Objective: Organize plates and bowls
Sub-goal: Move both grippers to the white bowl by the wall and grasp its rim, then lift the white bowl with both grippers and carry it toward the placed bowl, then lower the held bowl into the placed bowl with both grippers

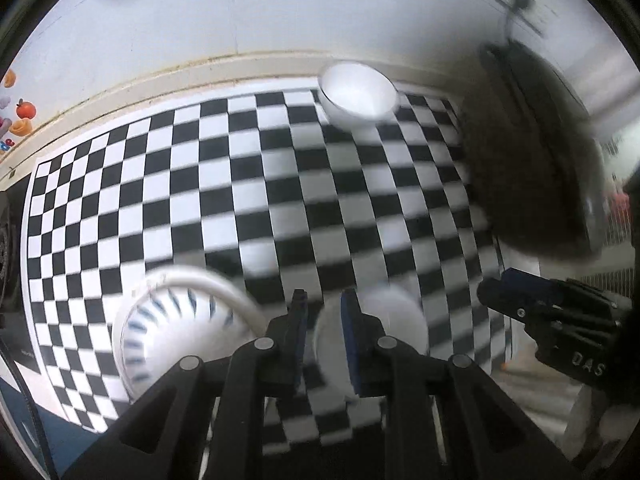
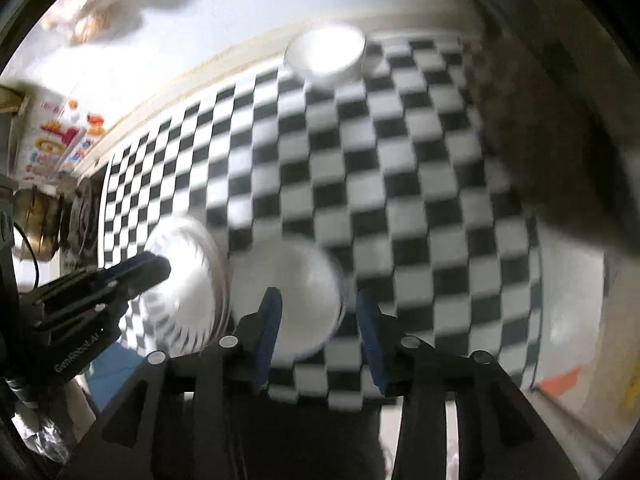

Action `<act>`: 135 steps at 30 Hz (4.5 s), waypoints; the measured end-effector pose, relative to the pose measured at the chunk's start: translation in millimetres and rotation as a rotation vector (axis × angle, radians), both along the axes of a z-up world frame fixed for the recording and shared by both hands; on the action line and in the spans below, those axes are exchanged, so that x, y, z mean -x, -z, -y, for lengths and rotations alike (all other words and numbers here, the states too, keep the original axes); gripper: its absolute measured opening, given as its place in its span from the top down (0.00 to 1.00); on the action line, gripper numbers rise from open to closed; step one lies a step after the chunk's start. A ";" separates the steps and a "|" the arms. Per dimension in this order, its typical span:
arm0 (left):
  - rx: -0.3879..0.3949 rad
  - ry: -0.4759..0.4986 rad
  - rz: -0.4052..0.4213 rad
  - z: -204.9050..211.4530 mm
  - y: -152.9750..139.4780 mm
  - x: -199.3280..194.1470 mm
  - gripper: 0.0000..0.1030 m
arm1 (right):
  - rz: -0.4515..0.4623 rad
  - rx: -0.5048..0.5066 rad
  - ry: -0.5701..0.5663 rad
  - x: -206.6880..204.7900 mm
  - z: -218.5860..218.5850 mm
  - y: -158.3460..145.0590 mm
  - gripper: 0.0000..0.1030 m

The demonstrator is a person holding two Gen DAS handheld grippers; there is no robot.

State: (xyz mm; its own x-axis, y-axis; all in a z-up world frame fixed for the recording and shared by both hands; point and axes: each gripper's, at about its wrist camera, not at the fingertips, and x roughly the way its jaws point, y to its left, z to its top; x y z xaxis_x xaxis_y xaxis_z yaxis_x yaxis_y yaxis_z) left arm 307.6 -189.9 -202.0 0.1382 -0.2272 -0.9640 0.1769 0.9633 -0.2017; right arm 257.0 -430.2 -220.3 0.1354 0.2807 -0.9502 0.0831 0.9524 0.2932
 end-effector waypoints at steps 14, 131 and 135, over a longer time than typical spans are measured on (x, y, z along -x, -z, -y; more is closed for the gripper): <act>0.074 -0.118 -0.158 26.1 69.1 -183.9 0.85 | 0.021 0.173 0.022 -206.4 17.3 57.1 0.48; -0.049 0.225 -0.206 23.7 80.9 46.2 0.86 | -0.225 -0.010 0.038 28.6 -31.4 99.6 0.89; -0.045 0.220 -0.204 23.6 78.9 47.4 0.86 | -0.223 0.004 0.031 29.1 -32.8 97.3 0.88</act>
